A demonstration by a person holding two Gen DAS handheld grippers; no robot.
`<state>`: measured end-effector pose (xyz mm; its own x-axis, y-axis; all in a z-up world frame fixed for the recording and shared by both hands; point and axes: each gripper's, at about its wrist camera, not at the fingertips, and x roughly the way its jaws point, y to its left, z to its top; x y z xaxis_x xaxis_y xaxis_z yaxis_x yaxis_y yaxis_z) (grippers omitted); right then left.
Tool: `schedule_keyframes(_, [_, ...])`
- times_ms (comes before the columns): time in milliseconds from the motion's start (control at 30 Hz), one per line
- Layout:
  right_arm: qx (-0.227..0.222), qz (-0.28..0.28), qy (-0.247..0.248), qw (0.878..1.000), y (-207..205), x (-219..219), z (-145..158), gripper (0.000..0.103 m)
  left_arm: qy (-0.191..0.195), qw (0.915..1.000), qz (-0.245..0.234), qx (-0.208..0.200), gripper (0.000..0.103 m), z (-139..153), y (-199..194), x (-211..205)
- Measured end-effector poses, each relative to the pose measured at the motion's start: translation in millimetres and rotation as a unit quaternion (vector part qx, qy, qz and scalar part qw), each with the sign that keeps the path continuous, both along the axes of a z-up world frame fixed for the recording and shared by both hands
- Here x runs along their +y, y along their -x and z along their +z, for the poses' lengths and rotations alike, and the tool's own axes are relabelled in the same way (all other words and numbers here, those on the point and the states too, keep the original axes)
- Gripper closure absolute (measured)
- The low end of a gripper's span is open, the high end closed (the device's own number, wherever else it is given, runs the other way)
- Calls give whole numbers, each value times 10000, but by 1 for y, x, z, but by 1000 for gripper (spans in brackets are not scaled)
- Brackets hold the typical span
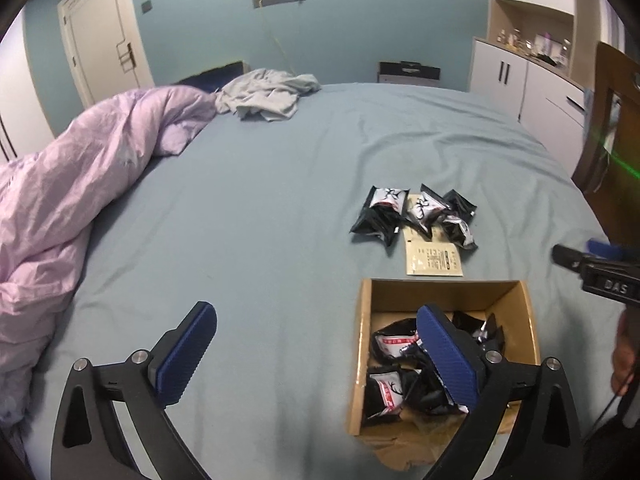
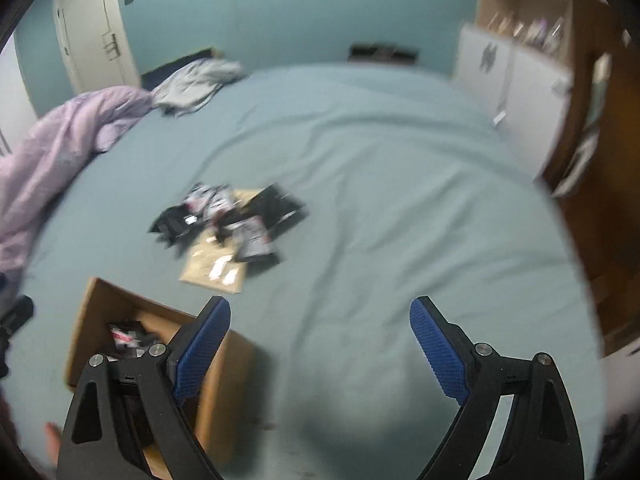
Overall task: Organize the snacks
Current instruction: 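Grasp a white snack packet from the pile with the right gripper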
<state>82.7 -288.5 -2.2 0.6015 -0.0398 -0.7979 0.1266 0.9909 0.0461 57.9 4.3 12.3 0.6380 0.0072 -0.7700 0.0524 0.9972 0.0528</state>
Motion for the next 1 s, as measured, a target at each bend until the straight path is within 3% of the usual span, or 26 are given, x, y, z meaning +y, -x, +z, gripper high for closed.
schedule_keyframes(67, [194,188,-504,9984,-19,0,-10,12,129,9999,37,105,1,-2,-4,4])
schedule_keyframes(133, [317,331,-648,9968,-39,4,-18,12,227,9996,64,184,1,-4,-5,7])
schedule_keyframes(333, [615,718,-66,9955,-103,9,-46,12,218,9993,-85,304,1,-10,-9,1])
schedule_keyframes(533, [781,956,-215,9921,-155,21,-71,13,145,9989,-202,388,1,-18,-13,-5])
schedule_keyframes(600, [827,970,-134,9918,-165,23,-79,31,159,9987,-229,425,1,-21,-15,-6])
schedule_keyframes(633, [883,967,-129,9913,-167,23,-82,64,153,9987,-236,423,1,-21,-16,-6])
schedule_keyframes(667, [1012,961,-221,9900,-170,23,-87,75,131,9988,-239,410,1,-22,-17,-6])
schedule_keyframes(733, [965,872,-358,9909,-171,19,-87,75,101,9989,-260,382,1,-23,-18,-6])
schedule_keyframes(867, [587,910,-620,9922,-150,16,-55,76,78,9990,-358,246,1,-21,-28,-10])
schedule_keyframes(1000, [360,787,-993,9913,-110,9,-11,76,-408,9960,-761,217,1,-19,-58,-27])
